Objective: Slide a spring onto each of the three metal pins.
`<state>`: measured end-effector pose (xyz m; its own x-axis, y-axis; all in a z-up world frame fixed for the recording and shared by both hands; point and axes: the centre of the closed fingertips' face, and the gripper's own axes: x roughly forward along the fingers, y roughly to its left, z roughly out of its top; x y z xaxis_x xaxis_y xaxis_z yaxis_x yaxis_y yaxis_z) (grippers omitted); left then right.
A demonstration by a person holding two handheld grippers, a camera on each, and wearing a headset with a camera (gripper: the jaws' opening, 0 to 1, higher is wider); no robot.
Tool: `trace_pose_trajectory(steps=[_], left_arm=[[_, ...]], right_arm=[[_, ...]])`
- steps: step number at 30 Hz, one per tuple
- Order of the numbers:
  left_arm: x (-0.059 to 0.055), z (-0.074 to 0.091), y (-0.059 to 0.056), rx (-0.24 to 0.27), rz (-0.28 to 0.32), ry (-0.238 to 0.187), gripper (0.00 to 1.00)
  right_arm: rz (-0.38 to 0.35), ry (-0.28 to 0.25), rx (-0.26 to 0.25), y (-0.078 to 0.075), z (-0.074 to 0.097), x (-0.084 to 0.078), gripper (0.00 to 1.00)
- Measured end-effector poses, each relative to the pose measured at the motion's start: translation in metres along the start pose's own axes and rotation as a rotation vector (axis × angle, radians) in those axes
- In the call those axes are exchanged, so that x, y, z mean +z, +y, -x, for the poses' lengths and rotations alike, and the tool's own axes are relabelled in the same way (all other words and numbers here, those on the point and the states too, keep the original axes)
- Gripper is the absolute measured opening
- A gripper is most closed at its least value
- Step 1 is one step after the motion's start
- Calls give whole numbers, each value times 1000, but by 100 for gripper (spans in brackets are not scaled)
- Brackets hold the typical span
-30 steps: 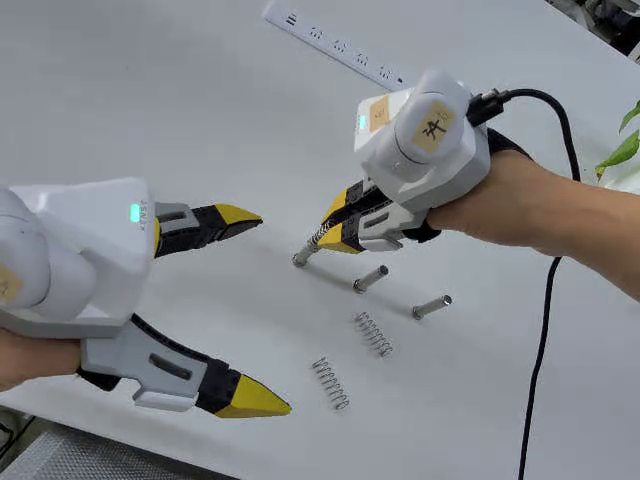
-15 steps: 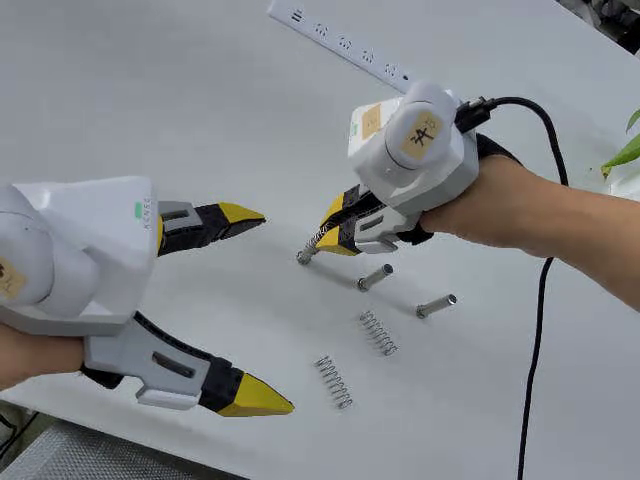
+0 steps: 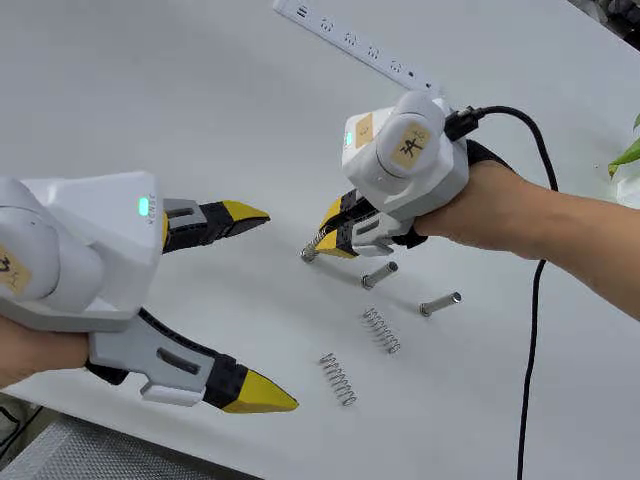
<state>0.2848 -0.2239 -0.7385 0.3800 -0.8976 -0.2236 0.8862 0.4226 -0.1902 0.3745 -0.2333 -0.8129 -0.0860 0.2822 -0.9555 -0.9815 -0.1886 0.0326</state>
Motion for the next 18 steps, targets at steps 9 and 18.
trace_pose_trajectory(steps=[9,18], left_arm=[[-1,-1,0,-1,2,1,98],[-2,-1,-1,0,5,1,98]], right_arm=[[8,4,-5,0,-4,-2,7],[1,3,-4,1,-8,-4,7]])
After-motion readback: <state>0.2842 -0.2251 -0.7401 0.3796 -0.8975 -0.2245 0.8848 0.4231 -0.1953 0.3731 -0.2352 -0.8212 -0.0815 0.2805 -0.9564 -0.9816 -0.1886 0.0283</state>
